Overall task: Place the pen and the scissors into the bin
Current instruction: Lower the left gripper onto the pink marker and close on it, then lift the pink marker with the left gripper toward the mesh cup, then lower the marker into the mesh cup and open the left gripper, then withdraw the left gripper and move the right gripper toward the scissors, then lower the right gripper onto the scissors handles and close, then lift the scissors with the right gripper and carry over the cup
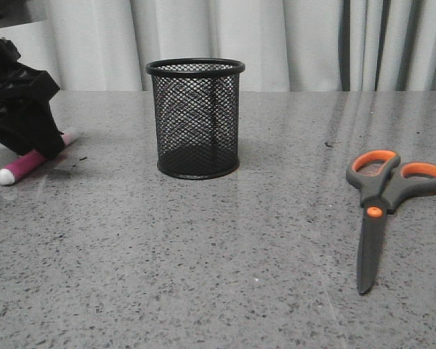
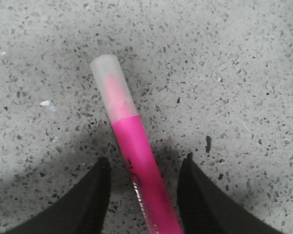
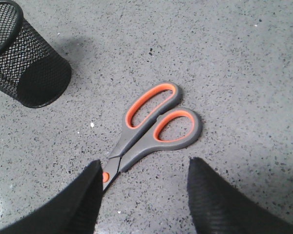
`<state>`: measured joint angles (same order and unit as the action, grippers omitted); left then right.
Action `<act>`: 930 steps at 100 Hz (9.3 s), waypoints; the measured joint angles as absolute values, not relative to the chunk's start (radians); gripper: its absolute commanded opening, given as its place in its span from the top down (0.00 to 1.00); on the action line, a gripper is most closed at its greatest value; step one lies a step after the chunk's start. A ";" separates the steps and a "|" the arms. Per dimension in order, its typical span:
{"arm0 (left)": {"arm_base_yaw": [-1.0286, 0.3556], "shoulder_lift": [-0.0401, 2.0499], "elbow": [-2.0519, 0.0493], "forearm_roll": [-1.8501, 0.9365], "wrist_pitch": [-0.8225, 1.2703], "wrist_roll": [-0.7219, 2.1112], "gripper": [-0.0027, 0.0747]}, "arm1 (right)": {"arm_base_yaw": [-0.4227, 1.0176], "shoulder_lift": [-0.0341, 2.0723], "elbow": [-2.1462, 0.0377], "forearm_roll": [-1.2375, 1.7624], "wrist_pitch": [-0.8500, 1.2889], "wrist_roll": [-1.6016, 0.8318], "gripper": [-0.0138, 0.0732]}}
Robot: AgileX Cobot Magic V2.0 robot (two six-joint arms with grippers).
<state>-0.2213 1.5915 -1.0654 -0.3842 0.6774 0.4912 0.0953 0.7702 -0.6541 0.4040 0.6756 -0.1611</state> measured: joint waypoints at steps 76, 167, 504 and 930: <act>-0.247 1.533 -1.095 -0.373 0.724 0.491 0.99 | 0.095 0.770 -0.654 0.404 0.676 -0.161 0.44; -0.719 1.515 -1.120 -0.496 0.041 0.491 0.99 | 0.095 0.770 -0.654 0.409 0.678 -0.161 0.44; -0.149 1.077 -1.120 -0.427 0.404 0.491 0.90 | 0.510 1.250 -1.093 -0.112 0.989 0.497 0.44; -0.149 1.076 -1.120 -0.429 0.404 0.492 0.90 | 0.505 1.518 -1.069 -0.725 -0.400 0.675 0.93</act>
